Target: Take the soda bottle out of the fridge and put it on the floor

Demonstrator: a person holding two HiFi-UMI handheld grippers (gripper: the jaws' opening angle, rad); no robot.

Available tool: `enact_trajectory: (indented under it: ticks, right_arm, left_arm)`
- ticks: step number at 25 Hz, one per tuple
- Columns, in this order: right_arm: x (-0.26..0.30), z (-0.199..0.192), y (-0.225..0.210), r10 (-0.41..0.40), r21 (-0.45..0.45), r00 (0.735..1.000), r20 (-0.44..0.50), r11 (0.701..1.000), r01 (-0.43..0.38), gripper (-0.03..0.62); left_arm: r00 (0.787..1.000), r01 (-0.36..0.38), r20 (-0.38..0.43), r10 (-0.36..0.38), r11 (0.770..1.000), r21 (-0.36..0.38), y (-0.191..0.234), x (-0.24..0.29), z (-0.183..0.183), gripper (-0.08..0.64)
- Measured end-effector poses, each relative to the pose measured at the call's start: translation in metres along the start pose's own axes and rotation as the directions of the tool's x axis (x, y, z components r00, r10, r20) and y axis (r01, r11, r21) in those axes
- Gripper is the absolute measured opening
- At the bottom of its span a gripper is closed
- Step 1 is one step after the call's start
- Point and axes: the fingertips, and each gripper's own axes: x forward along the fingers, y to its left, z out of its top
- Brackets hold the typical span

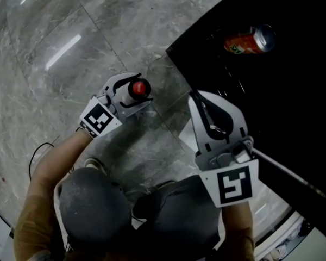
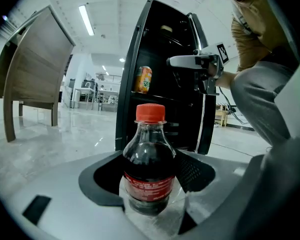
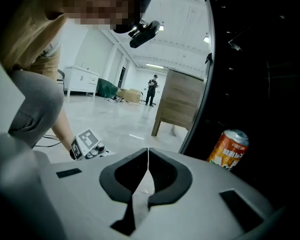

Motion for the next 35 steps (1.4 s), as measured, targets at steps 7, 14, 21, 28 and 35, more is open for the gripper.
enact_trajectory:
  ticks: [7,14,21,28,35]
  right_arm:
    - [-0.005,-0.005,-0.001,-0.008,0.002,1.0,-0.003,1.0,0.008,0.002]
    - [-0.005,0.005,0.007,0.015,0.01,0.999,0.03,1.0,-0.016,0.002]
    - [-0.011,0.0,-0.002,-0.021,0.044,0.999,0.028,0.999,0.02,0.002]
    - [-0.01,0.001,-0.005,-0.028,0.037,0.999,0.038,0.999,0.026,0.002]
    - [-0.013,0.0,-0.009,-0.036,0.038,0.998,0.044,0.999,0.035,0.002]
  left_arm:
    - [1.0,-0.025,-0.011,0.025,0.999,-0.029,0.002,0.013,-0.031,0.304]
    - [0.999,-0.032,-0.027,0.031,0.999,-0.024,-0.002,0.023,-0.047,0.304]
    - [0.999,-0.036,0.001,0.036,0.999,0.005,-0.006,0.024,-0.051,0.304]
    - [1.0,0.002,0.021,-0.003,0.999,0.037,-0.014,0.026,-0.056,0.307]
    - [0.997,0.009,-0.08,-0.002,0.996,0.091,-0.013,0.031,-0.081,0.311]
